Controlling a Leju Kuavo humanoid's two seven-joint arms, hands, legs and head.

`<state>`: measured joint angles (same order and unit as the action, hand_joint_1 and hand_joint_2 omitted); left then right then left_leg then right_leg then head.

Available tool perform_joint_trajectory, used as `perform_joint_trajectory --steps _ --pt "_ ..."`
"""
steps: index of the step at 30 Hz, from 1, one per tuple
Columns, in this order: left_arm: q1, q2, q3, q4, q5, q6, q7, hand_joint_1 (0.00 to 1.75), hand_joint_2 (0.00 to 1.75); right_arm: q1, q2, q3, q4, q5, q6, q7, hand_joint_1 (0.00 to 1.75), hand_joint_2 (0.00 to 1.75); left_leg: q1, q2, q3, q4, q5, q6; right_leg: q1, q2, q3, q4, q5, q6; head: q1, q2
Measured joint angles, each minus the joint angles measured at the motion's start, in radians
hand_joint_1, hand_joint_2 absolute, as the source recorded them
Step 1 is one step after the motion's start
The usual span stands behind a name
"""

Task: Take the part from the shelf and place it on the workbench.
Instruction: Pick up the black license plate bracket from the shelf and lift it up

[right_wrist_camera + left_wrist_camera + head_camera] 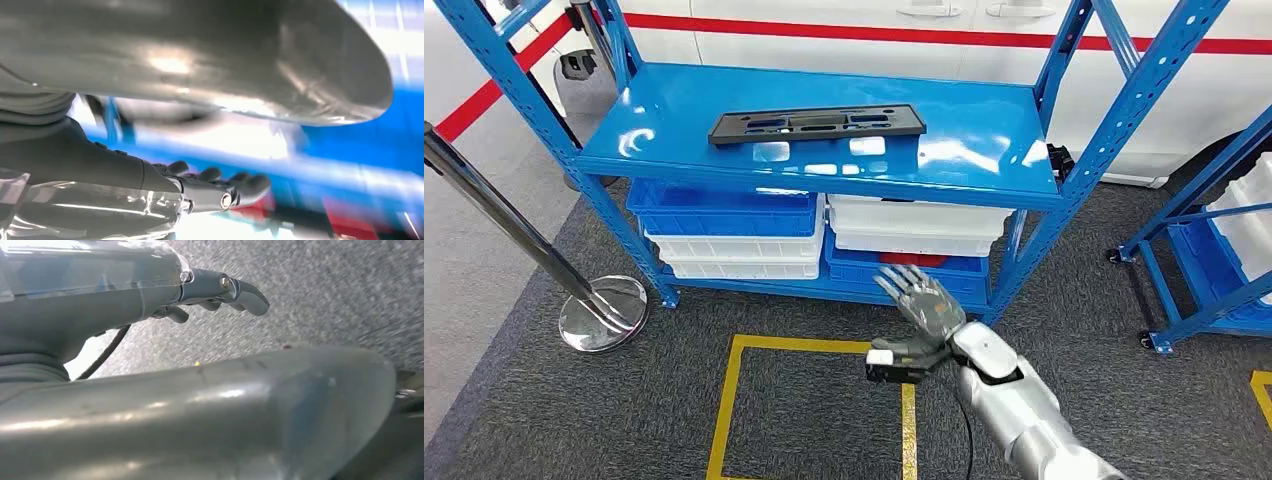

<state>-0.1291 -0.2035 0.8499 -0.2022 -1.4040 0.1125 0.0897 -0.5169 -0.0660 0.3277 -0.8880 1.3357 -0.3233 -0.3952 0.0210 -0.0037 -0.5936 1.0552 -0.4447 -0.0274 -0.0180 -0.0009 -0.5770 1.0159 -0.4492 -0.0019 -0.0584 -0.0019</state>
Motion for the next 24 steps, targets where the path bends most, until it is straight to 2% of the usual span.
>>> perform_joint_trajectory --steps 2,5,7,8,10,11,12,13,15,16,17,19,21,23,24 --pt "-0.001 0.000 0.004 0.000 0.009 0.005 -0.004 0.00 0.00 -0.025 -0.014 0.026 -0.048 -0.017 0.004 0.008 0.00 0.00 -0.002 -0.001 0.002 -0.012 -0.002 0.010 0.003 0.001 -0.005 0.005 0.000 0.006 0.000 0.000" --pt "0.000 0.001 0.018 0.000 0.028 0.015 -0.013 0.00 0.00 -0.076 -0.036 0.083 -0.161 -0.041 0.005 0.021 0.00 0.00 -0.006 -0.002 0.002 -0.025 -0.001 0.033 0.004 0.002 -0.011 0.006 0.001 0.022 0.000 0.000" --pt "0.001 0.001 0.023 0.000 0.032 0.016 -0.016 0.00 0.00 -0.090 -0.037 0.104 -0.212 -0.043 0.002 0.028 0.00 0.00 -0.004 -0.001 0.002 -0.031 0.004 0.046 0.000 0.002 -0.025 0.036 -0.022 0.030 0.000 0.000" --pt "0.001 0.001 0.024 0.000 0.032 0.016 -0.017 0.00 0.00 -0.095 -0.034 0.112 -0.230 -0.043 0.000 0.031 0.00 0.00 -0.003 0.000 0.002 -0.033 0.006 0.051 -0.001 0.001 -0.046 0.080 -0.049 0.033 0.000 0.000" --pt "0.000 0.001 0.027 0.000 0.033 0.016 -0.018 0.00 0.00 -0.098 -0.028 0.125 -0.253 -0.043 -0.003 0.036 0.00 0.00 -0.004 0.001 0.001 -0.034 0.006 0.056 -0.001 0.001 -0.109 0.212 -0.110 0.037 0.000 0.000" --pt "0.001 0.002 0.028 0.000 0.033 0.016 -0.018 0.00 0.00 -0.097 -0.025 0.130 -0.260 -0.043 -0.006 0.039 0.00 0.00 -0.004 0.001 0.001 -0.034 0.005 0.056 -0.001 0.001 -0.136 0.266 -0.125 0.038 0.000 0.000" --pt "0.002 0.002 0.029 0.000 0.033 0.016 -0.018 0.00 0.00 -0.096 -0.024 0.135 -0.266 -0.042 -0.009 0.042 0.00 0.00 -0.005 0.000 0.001 -0.033 0.005 0.057 -0.001 0.001 -0.150 0.288 -0.121 0.038 0.000 0.000" --pt "0.003 0.002 0.031 0.000 0.034 0.016 -0.018 0.00 0.00 -0.096 -0.023 0.138 -0.271 -0.041 -0.013 0.046 0.00 0.00 -0.005 -0.001 0.002 -0.033 0.004 0.057 -0.001 0.001 -0.144 0.269 -0.098 0.036 0.000 0.000" --pt "0.003 0.002 0.034 0.000 0.037 0.016 -0.018 0.00 0.00 -0.100 -0.023 0.143 -0.283 -0.038 -0.023 0.055 0.00 0.00 -0.006 -0.002 0.005 -0.033 0.002 0.054 0.001 0.001 -0.089 0.142 -0.025 0.026 0.000 0.000" --pt "0.002 0.002 0.036 0.000 0.038 0.016 -0.018 0.00 0.00 -0.103 -0.023 0.145 -0.289 -0.036 -0.027 0.059 0.00 0.00 -0.008 -0.003 0.006 -0.032 0.000 0.050 0.005 0.001 -0.059 0.075 0.000 0.020 0.000 0.000" --pt "0.002 0.002 0.039 0.000 0.040 0.016 -0.018 0.00 0.00 -0.106 -0.023 0.148 -0.294 -0.034 -0.030 0.063 0.00 0.00 -0.009 -0.002 0.005 -0.032 -0.001 0.046 0.008 0.002 -0.040 0.030 0.014 0.016 0.000 0.000" --pt "0.002 0.002 0.044 0.000 0.041 0.017 -0.018 0.00 0.00 -0.107 -0.023 0.156 -0.301 -0.027 -0.029 0.070 0.00 0.00 -0.010 -0.002 0.003 -0.034 -0.001 0.036 0.014 0.004 -0.031 0.004 0.014 0.011 0.000 0.000" --pt "0.003 0.003 0.047 0.000 0.042 0.018 -0.018 0.00 0.00 -0.108 -0.029 0.163 -0.306 -0.022 -0.010 0.083 0.00 0.00 -0.010 -0.001 0.004 -0.034 -0.003 0.026 0.010 0.005 -0.028 -0.004 0.018 0.003 0.000 0.000" --pt "0.004 0.004 0.048 0.000 0.043 0.020 -0.018 0.00 0.00 -0.117 -0.041 0.172 -0.308 -0.021 0.022 0.096 0.00 0.00 -0.009 -0.001 -0.014 0.009 -0.034 0.017 0.004 0.002 -0.022 -0.013 0.021 -0.006 0.000 0.000" --pt "0.005 0.005 0.048 0.000 0.043 0.020 -0.018 0.00 0.00 -0.123 -0.050 0.178 -0.307 -0.022 0.038 0.098 0.00 0.00 -0.008 -0.001 -0.038 0.061 -0.061 0.015 0.004 0.001 -0.020 -0.014 0.021 -0.009 0.000 0.000"
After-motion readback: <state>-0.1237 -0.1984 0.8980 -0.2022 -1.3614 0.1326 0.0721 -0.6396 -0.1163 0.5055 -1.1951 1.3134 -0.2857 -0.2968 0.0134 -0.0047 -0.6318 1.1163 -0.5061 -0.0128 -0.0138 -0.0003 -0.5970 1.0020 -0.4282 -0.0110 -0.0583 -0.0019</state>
